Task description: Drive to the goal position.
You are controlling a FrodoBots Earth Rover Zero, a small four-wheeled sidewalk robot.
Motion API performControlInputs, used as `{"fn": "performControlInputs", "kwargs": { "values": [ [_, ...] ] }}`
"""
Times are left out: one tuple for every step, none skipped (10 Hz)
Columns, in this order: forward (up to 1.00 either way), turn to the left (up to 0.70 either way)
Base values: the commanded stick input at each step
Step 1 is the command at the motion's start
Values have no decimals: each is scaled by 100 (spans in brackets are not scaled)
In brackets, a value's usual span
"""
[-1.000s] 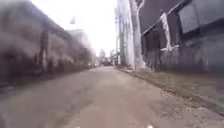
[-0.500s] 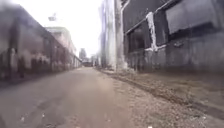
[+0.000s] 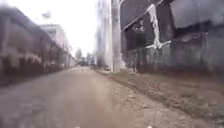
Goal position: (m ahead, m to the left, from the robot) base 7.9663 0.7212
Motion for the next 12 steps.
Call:
{"fn": "performControlInputs", "kwargs": {
  "values": [
    [100,27],
    [100,27],
    [100,27],
    [100,27],
    [100,27],
    [100,27],
    [100,27],
    [100,27],
    [100,7],
    [100,0],
    [100,-3],
    [100,-13]
  ]
}}
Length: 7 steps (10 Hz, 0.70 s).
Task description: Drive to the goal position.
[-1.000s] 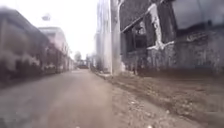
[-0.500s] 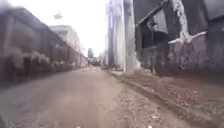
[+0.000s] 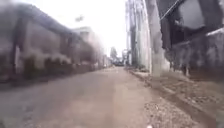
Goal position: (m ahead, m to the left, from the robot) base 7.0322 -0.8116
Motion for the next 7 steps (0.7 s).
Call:
{"fn": "performControlInputs", "kwargs": {
  "values": [
    [100,-23],
    [100,-17],
    [100,0],
    [100,0],
    [100,0],
    [100,-6],
    [100,-25]
  ]
}}
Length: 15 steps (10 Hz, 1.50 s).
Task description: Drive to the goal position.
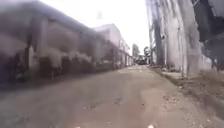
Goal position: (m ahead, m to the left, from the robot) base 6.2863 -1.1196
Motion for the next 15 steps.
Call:
{"fn": "performControlInputs", "kwargs": {
  "values": [
    [100,-27],
    [100,-27],
    [100,-27],
    [100,-9],
    [100,0],
    [100,0],
    [100,0],
    [100,-14],
    [100,-27],
    [100,-27],
    [100,-27],
    [100,0],
    [100,0],
    [100,0],
    [100,0]
  ]
}}
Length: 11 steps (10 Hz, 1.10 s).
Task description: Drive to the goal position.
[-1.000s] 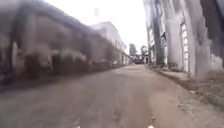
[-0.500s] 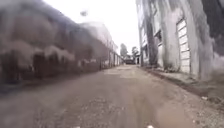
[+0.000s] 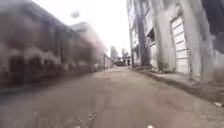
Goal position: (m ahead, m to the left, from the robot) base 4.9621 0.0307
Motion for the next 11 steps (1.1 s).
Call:
{"fn": "performControlInputs", "kwargs": {
  "values": [
    [100,0],
    [100,0],
    [100,0],
    [100,0],
    [100,0],
    [100,0],
    [100,10],
    [100,27],
    [100,27],
    [100,27],
    [100,27]
  ]
}}
